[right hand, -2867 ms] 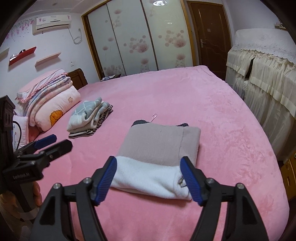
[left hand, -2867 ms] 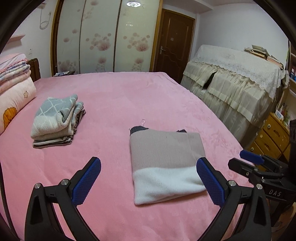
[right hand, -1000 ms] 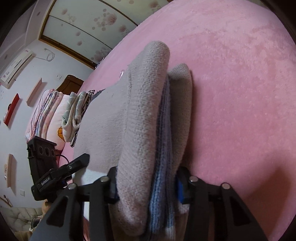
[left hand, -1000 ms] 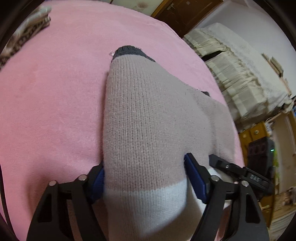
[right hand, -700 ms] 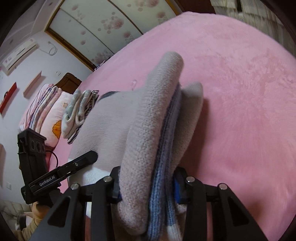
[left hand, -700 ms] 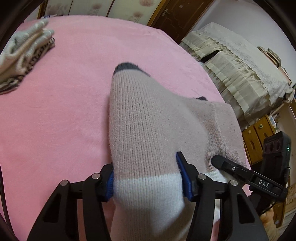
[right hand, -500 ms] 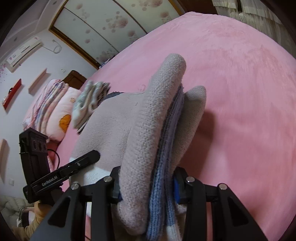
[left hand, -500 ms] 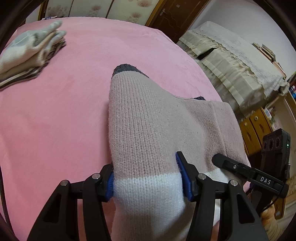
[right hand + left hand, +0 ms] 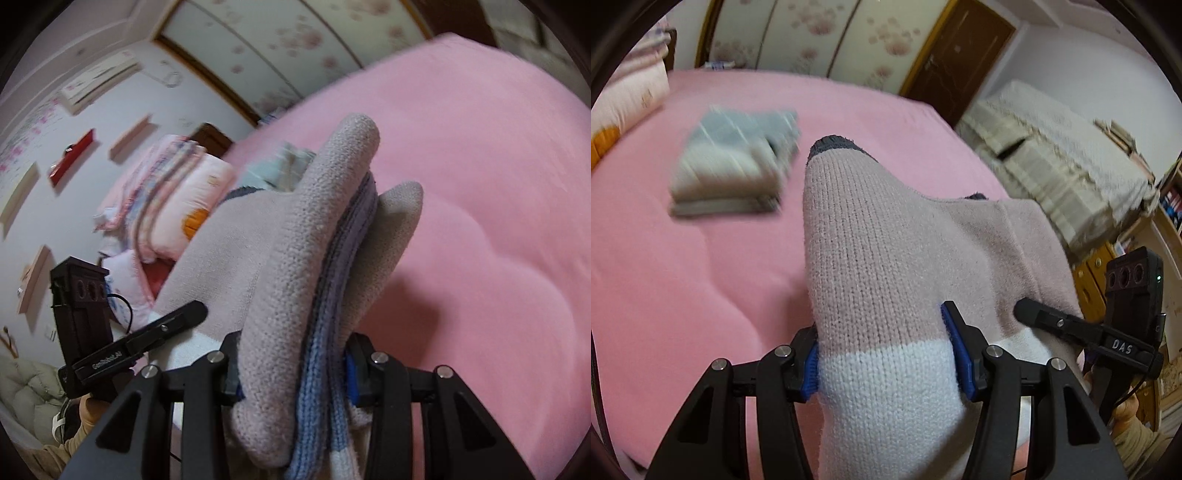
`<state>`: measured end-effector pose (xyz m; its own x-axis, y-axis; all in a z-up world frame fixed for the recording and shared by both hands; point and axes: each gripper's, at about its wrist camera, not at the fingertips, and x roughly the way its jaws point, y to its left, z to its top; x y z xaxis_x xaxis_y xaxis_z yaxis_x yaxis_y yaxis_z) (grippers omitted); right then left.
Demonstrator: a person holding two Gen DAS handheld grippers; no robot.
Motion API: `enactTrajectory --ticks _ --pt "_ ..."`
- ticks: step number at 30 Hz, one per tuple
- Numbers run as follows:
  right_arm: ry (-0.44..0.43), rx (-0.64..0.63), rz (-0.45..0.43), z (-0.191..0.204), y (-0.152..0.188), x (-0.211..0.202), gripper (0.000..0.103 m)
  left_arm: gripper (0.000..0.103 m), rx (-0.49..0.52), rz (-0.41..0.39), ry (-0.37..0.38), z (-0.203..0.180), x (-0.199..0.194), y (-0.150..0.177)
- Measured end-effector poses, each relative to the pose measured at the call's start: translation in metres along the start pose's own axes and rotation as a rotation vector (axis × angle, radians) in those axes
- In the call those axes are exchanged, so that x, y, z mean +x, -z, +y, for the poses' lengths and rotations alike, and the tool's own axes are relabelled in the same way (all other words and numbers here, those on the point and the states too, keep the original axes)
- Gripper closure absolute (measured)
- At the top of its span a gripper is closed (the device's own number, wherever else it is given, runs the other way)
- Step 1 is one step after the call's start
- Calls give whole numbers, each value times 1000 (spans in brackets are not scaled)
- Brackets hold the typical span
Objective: Fold small clothes
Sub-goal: 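Lift the folded sweater with both grippers and carry it toward the clothes stack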
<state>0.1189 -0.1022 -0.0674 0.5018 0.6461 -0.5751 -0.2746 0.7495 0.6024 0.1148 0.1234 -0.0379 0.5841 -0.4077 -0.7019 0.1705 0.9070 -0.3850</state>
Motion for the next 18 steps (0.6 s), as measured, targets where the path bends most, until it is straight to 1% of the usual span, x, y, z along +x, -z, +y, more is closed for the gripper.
enactTrajectory --ticks 1,2,3,4,5,7,8,9,10,11,12,14,17,18 --pt "-11 -18 -10 14 -13 7 65 48 7 -25 -5 14 -13 -24" --pt "-23 -40 -24 34 -33 18 65 48 14 -40 -8 22 -18 -38" --pt "-34 -50 -35 44 -45 24 65 48 29 -69 -16 35 -28 -61" --pt "-48 -68 -51 62 -66 36 65 48 44 -102 -25 48 -36 -86" --pt "-57 -80 -67 74 -81 46 65 48 54 -118 -30 56 -39 -102" --pt "-79 -100 -93 100 -121 74 65 47 72 -168 -48 83 -45 -149" --pt "-85 -101 -99 110 -137 86 65 47 77 -177 -55 95 -45 -169" --pt "-91 -102 -111 119 -155 102 65 47 76 -204 -69 114 -44 -194" --pt "-100 -102 -118 130 -177 125 65 47 82 -212 -78 129 -40 -214" --pt "-98 -104 -125 133 -188 137 65 47 82 -217 -83 139 -36 -225" --pt "-97 -102 -132 138 -202 155 65 46 78 -225 -91 157 -29 -242" --pt "-83 -104 -126 145 -228 201 65 46 57 -222 -96 184 -8 -266" --pt "-68 -85 -107 139 -246 252 65 46 20 -206 -104 229 30 -286" --pt "-48 -80 -97 133 -250 275 65 46 -4 -188 -99 244 48 -289"
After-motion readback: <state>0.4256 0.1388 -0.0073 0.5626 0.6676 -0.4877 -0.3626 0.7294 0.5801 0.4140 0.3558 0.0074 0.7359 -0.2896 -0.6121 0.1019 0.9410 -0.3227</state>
